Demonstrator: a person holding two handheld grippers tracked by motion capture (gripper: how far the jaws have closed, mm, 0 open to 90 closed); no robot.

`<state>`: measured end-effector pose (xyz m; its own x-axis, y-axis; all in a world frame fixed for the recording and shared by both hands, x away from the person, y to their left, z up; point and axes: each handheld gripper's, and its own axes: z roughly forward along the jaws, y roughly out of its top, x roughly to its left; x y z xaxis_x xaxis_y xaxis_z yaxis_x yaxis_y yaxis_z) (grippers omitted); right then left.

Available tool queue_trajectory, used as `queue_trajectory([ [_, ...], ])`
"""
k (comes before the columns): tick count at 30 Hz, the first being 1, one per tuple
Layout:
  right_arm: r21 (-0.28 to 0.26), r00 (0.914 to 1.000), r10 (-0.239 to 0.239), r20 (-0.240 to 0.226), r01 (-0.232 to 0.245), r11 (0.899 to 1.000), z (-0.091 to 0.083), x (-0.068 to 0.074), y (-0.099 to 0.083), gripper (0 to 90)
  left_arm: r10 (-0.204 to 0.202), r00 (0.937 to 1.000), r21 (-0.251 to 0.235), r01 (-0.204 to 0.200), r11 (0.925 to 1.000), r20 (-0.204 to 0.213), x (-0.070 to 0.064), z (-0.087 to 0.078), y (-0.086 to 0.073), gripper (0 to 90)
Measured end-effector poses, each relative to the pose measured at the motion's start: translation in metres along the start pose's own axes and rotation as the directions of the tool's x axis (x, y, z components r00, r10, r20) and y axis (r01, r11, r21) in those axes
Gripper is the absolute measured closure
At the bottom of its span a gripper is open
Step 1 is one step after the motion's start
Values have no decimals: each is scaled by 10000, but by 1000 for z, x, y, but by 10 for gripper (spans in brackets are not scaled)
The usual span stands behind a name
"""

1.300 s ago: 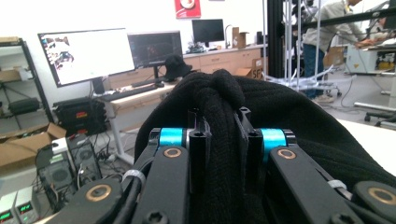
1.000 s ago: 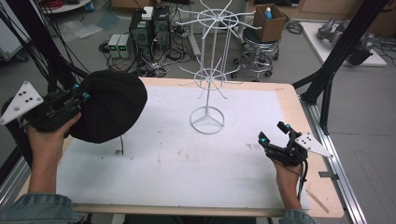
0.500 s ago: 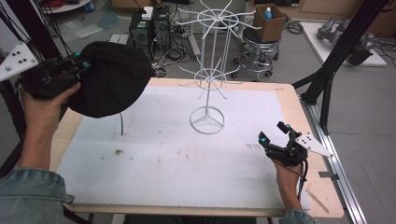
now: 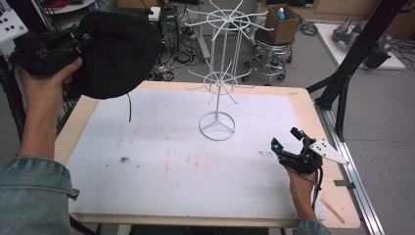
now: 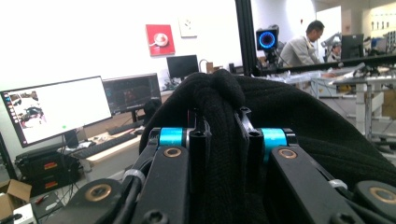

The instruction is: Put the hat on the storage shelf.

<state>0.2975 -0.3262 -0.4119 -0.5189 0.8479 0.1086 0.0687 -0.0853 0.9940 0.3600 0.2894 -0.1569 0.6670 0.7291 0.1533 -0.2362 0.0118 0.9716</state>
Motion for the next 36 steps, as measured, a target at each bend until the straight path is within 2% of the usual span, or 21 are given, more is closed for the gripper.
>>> queue_trajectory([
  [13, -22, 10000, 39, 12, -39, 10000, 0, -1, 0, 108, -187, 9998, -428, 183, 9989, -86, 9, 24, 26, 784],
  [19, -20, 10000, 49, -2, -49, 10000, 0, -1, 0, 108, -222, 9997, -384, 220, 9990, -35, 10, 44, 35, 784],
  [25, -6, 10000, 52, 7, -52, 10000, 1, -2, -1, 108, -4, 10000, -258, 5, 9997, 36, 4, 66, 45, 784],
  [31, -39, 10000, 71, -11, -71, 10000, 1, -2, -1, 108, -139, 9999, -416, 143, 9990, 87, 2, 88, 52, 784],
  [36, 4, 9999, 123, -33, -123, 9999, 2, -2, -1, 108, -174, 9998, -329, 173, 9993, -37, 2, 102, 54, 783],
])
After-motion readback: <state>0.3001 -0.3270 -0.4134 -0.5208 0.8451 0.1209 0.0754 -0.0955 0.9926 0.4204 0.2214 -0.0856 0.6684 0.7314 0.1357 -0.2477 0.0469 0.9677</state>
